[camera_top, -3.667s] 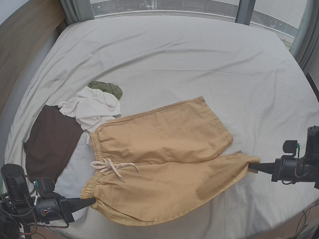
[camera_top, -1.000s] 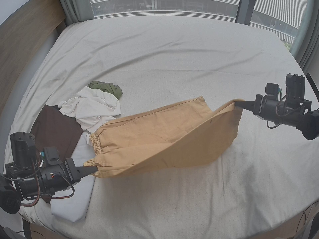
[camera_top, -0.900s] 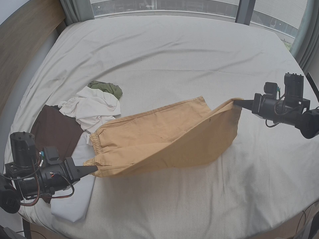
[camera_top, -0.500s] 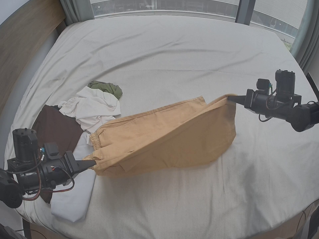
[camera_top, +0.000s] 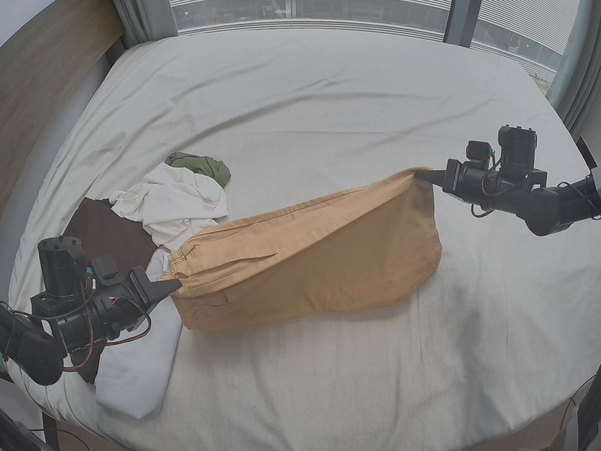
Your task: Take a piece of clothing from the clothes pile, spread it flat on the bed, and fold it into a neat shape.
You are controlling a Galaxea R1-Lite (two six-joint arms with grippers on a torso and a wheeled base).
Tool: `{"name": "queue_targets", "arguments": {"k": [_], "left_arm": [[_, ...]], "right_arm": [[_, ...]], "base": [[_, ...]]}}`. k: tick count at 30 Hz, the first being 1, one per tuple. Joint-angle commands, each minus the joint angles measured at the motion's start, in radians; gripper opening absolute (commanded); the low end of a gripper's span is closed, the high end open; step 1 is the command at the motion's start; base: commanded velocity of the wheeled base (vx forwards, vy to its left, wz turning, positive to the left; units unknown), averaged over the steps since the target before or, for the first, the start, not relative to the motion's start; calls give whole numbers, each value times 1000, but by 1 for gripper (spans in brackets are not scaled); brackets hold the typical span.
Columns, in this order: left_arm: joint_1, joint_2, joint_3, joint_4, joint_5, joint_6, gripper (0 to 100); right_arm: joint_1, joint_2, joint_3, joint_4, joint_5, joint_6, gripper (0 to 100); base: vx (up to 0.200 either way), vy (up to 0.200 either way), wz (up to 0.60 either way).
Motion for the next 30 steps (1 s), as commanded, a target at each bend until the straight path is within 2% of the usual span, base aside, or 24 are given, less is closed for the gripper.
{"name": "queue_targets", "arguments": {"k": [1, 11, 12, 15, 16, 23, 30], "left_arm": [[0, 78, 0, -33, 13, -3, 0], [12, 100, -35, -39, 14, -49, 0], [19, 100, -44, -39, 16, -51, 0], [28, 98, -55, -39, 16, -53, 0], [31, 100, -57, -35, 25, -54, 100], [29, 93, -57, -73, 45, -63, 100], [25, 90, -55, -151, 46, -102, 100]], "right_arm": [[5, 52, -45, 0, 1, 0, 0], [6, 111, -120, -2, 1, 0, 0], [6, 117, -127, -2, 3, 0, 100], [6, 122, -135, -6, 3, 2, 100], [6, 129, -150, -14, 0, 6, 100], [5, 80, -127, -14, 1, 11, 100], [-8, -59, 28, -16, -2, 9, 100]], "base": [[0, 0, 0], [0, 0, 0], [0, 0, 0], [0, 0, 0], [0, 0, 0], [0, 0, 0], [0, 0, 0]]}}
